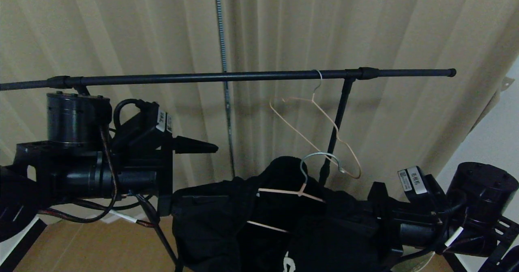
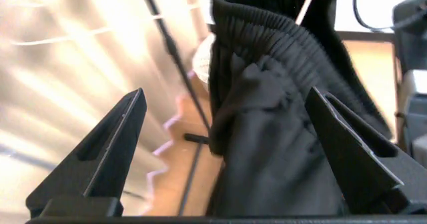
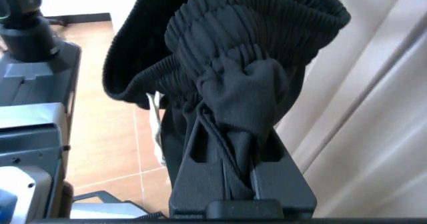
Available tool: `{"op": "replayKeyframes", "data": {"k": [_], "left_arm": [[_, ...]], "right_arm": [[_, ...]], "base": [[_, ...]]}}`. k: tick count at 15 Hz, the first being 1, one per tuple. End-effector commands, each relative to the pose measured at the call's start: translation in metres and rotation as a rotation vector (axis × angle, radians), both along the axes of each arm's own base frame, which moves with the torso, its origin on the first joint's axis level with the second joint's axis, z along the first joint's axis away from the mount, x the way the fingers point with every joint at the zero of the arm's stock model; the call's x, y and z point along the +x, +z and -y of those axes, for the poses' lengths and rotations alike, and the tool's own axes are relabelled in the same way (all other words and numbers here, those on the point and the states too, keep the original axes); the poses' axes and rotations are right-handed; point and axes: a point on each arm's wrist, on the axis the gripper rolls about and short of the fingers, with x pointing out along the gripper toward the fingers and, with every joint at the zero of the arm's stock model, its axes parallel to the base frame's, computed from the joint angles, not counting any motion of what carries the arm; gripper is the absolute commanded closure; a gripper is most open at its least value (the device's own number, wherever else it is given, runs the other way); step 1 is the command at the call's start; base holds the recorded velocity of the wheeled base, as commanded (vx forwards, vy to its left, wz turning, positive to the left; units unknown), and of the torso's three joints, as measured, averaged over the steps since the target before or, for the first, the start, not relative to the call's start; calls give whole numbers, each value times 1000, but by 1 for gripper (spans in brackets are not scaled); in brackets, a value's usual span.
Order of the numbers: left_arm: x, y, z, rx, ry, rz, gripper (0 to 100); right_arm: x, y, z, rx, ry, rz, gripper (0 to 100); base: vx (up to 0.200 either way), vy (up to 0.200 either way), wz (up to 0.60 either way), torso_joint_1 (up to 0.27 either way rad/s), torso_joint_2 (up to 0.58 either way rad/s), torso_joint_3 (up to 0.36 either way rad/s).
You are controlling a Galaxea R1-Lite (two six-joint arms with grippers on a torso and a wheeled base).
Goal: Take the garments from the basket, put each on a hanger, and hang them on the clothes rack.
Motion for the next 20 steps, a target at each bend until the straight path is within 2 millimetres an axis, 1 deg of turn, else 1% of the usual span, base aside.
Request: {"op": "replayKeyframes", "data": {"k": [1, 2, 6, 10, 11, 15, 16, 20], "left_arm": [[6, -16, 14, 24, -42, -52, 0], [8, -21, 17, 30, -51, -67, 0], [10, -36, 19, 54, -58, -111, 0], [9, -41, 22, 61, -69, -128, 0], [9, -41, 23, 62, -69, -128, 100], [6, -41, 23, 62, -75, -129, 100], [-1, -37, 21, 57, -79, -117, 100], [-9, -32, 16, 44, -68, -117, 100]], "right_arm": [[-1, 0, 0, 0, 2, 1, 100], [-2, -1, 1, -2, 3, -5, 100], [-7, 3, 2, 6, 31, 9, 100], [-11, 5, 3, 24, 53, 49, 100], [-12, 5, 3, 23, 53, 46, 100], [-10, 3, 2, 21, 52, 39, 100], [-8, 4, 3, 24, 48, 40, 100], [-7, 2, 2, 20, 46, 33, 100]], "base": [[0, 0, 0, 0, 0, 0], [0, 0, 0, 0, 0, 0], [0, 0, 0, 0, 0, 0], [0, 0, 0, 0, 0, 0], [0, 0, 0, 0, 0, 0], [0, 0, 0, 0, 0, 0], [0, 0, 0, 0, 0, 0], [0, 0, 0, 0, 0, 0]]}}
